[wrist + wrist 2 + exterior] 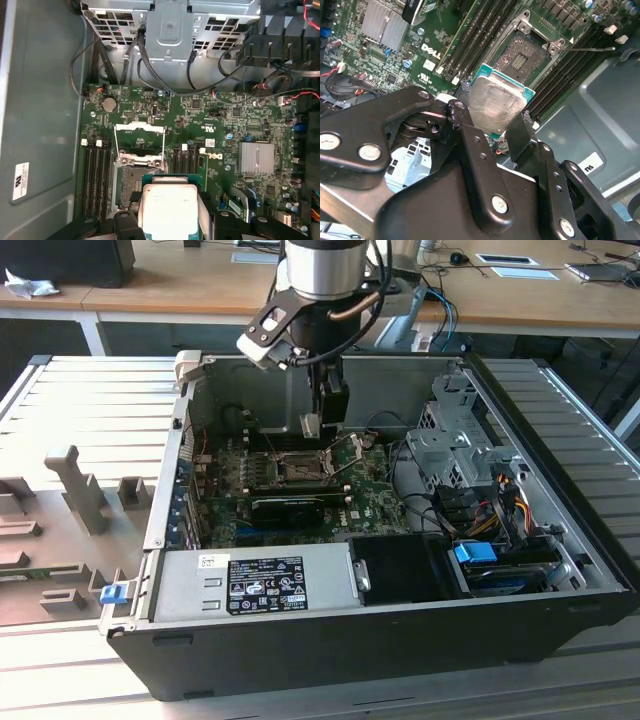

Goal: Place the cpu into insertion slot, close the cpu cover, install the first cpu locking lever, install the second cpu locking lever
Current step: 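Place the cpu into insertion slot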

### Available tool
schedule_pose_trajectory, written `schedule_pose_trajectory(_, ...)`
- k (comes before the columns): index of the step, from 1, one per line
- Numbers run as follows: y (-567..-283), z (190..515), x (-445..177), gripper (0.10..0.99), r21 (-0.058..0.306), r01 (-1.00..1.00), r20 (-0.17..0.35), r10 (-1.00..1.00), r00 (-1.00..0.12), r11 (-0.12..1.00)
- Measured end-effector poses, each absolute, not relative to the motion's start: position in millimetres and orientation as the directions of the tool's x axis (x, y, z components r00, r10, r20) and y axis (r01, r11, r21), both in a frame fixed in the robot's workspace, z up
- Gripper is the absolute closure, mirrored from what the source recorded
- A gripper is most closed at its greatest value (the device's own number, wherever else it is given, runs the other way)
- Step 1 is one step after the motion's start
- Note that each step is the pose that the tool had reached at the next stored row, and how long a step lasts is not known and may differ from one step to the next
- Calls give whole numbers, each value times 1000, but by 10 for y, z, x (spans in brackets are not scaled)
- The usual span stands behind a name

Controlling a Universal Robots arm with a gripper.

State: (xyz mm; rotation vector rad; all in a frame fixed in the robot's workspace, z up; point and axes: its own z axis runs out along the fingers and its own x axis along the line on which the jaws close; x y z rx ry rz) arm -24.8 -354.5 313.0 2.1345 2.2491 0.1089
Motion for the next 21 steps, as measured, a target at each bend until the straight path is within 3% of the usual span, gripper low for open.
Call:
schedule_pose_trajectory(6,-3394,2923,-319,561,78,996,20,999,-36,35)
schedule_pose_trajectory(21,-3323,2605,-408,561,78,996,20,999,-49,47)
